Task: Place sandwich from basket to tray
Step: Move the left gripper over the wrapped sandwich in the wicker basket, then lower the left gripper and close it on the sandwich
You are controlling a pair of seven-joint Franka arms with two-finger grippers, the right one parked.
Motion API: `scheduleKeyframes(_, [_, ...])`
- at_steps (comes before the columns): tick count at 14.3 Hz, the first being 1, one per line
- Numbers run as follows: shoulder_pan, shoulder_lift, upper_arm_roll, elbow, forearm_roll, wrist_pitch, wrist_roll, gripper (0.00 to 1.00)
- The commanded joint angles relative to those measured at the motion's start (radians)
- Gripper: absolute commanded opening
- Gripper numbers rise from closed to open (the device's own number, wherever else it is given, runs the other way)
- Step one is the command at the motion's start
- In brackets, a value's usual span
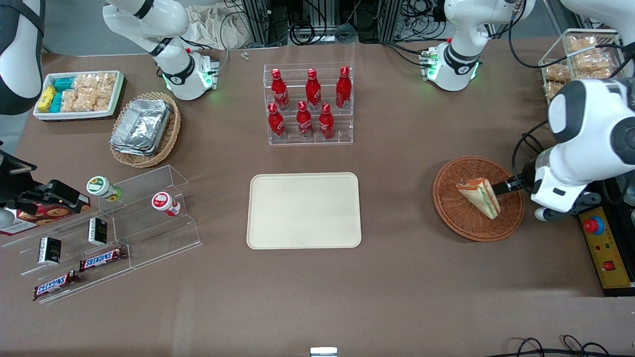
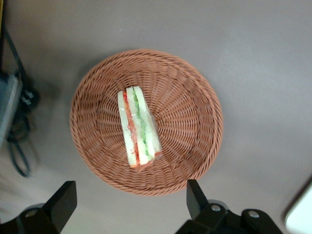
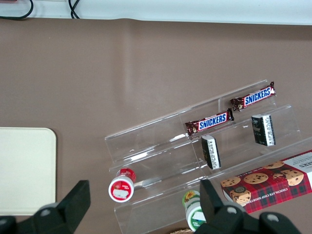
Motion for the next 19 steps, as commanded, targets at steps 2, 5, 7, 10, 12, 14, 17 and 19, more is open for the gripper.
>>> scheduleKeyframes(2, [0.013, -0.058, -0.005, -0.216, 0.016, 0.203, -0.145, 1.00])
scheduleKeyframes(5, [0.016, -0.056, 0.004, -0.357, 0.022, 0.366, -0.179, 1.00])
scheduleKeyframes(7, [0.017, -0.045, 0.019, -0.396, 0.023, 0.415, -0.181, 1.00])
scheduleKeyframes(10, [0.024, -0.026, 0.020, -0.416, 0.023, 0.450, -0.181, 1.00])
scheduleKeyframes(12, [0.024, -0.004, 0.020, -0.418, 0.023, 0.477, -0.184, 1.00])
scheduleKeyframes(14, [0.024, 0.014, 0.020, -0.418, 0.023, 0.495, -0.187, 1.00])
scheduleKeyframes(17, [0.022, 0.040, 0.020, -0.416, 0.023, 0.530, -0.193, 1.00])
scheduleKeyframes(19, [0.022, 0.050, 0.020, -0.411, 0.023, 0.532, -0.194, 0.80])
